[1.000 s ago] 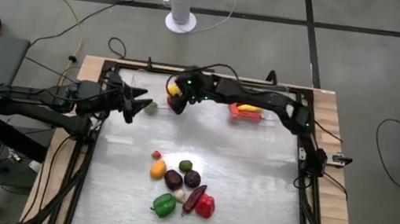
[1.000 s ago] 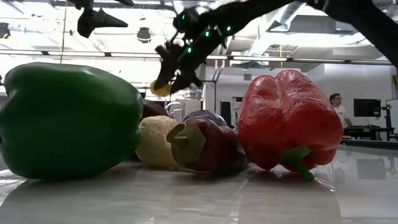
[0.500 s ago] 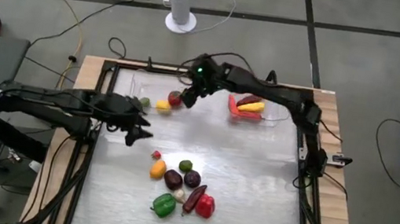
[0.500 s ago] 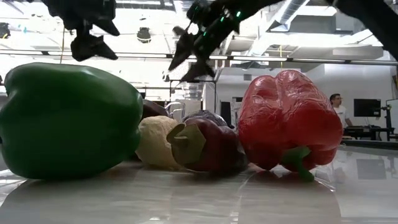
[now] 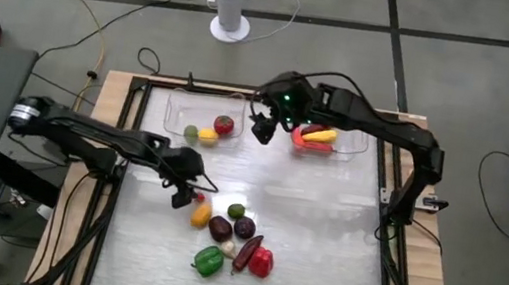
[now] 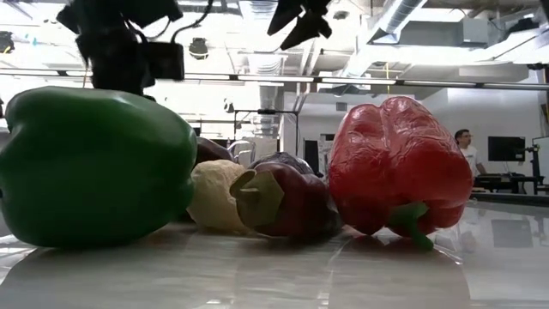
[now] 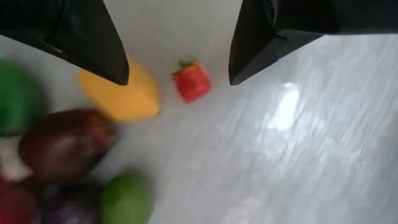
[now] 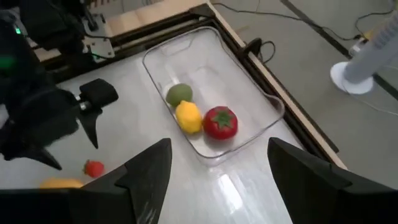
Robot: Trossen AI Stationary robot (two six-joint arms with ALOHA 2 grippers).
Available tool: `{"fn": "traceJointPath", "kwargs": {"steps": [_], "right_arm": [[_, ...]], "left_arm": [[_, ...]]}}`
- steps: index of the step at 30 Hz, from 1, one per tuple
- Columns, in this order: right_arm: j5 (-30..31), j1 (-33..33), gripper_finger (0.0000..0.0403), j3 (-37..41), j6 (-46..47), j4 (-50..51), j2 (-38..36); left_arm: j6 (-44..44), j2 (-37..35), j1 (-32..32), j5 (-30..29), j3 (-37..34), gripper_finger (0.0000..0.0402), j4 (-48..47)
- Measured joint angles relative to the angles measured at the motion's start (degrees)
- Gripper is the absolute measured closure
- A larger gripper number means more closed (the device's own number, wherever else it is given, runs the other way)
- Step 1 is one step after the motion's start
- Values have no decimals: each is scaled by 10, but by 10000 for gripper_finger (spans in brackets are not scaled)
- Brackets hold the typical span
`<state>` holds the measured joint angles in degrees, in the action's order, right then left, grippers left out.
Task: Sort produce into baskets
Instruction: Put the orange tomato into the left transparent bin
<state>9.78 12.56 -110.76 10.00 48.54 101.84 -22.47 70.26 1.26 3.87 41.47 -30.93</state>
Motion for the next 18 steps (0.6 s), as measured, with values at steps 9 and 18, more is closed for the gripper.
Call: {"fn": "traceJointPath", "kwargs": {"steps": [9, 18], "right_arm": [[7, -11, 111, 0, 6, 20, 2], [7, -21, 111, 0, 6, 25, 6]], "left_arm": [[102, 95, 4, -6, 0, 139, 47], [143, 114, 4, 3, 0, 165, 99]]}}
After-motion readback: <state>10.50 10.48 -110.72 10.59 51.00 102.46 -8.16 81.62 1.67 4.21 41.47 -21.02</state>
